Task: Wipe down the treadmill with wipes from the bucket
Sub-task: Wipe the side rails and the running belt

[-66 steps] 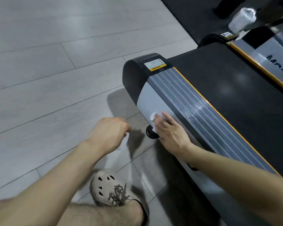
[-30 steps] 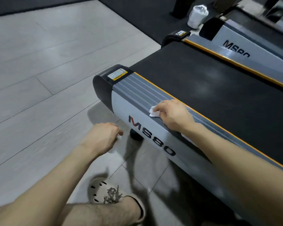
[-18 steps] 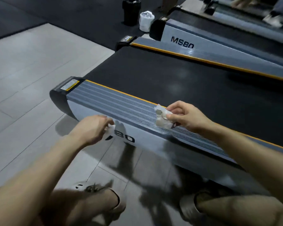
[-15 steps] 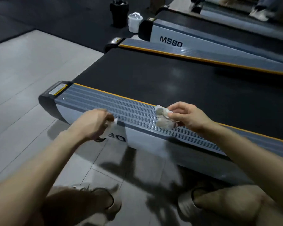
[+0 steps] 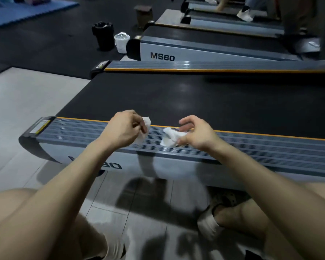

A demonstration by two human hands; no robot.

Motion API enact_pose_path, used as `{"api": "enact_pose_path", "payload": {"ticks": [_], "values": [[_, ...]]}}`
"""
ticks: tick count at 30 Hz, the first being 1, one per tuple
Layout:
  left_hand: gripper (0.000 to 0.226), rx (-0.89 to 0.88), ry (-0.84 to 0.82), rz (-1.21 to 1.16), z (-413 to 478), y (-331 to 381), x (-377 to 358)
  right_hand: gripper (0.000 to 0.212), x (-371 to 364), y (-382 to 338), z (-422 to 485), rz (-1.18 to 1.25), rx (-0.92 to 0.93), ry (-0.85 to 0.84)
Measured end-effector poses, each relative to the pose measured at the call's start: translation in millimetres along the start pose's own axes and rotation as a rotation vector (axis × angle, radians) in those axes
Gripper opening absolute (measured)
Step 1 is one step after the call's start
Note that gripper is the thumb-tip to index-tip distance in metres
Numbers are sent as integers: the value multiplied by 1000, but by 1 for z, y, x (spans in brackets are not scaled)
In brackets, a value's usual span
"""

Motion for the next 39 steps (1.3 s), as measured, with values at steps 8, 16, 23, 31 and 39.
{"api": "enact_pose_path", "payload": {"ticks": [8, 16, 23, 31, 39], "values": [[27, -16, -223, -370, 5, 40, -20, 63, -12, -16, -16, -88, 280, -46], [25, -7, -344, -307, -2, 29, -41, 48, -13, -7, -22, 44, 295, 83], [17, -19, -151, -310, 2, 28, -38, 51, -21, 7, -15, 144, 34, -13], [25, 40, -3, -283, 4, 14, -28, 39, -18, 14, -5, 250, -7, 111], [36, 65, -122, -269, -4, 16, -31, 6, -19, 6, -4, 372, 39, 83]]}}
Point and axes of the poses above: each hand's wrist, its own z-axis towards the middle knuckle, its own x-axis out of the back of the hand, y = z × x, the point moved 3 cm from there along z, towards the middle knuckle, and after that the axes turned 1 degree about -x, right-handed, at the moved point
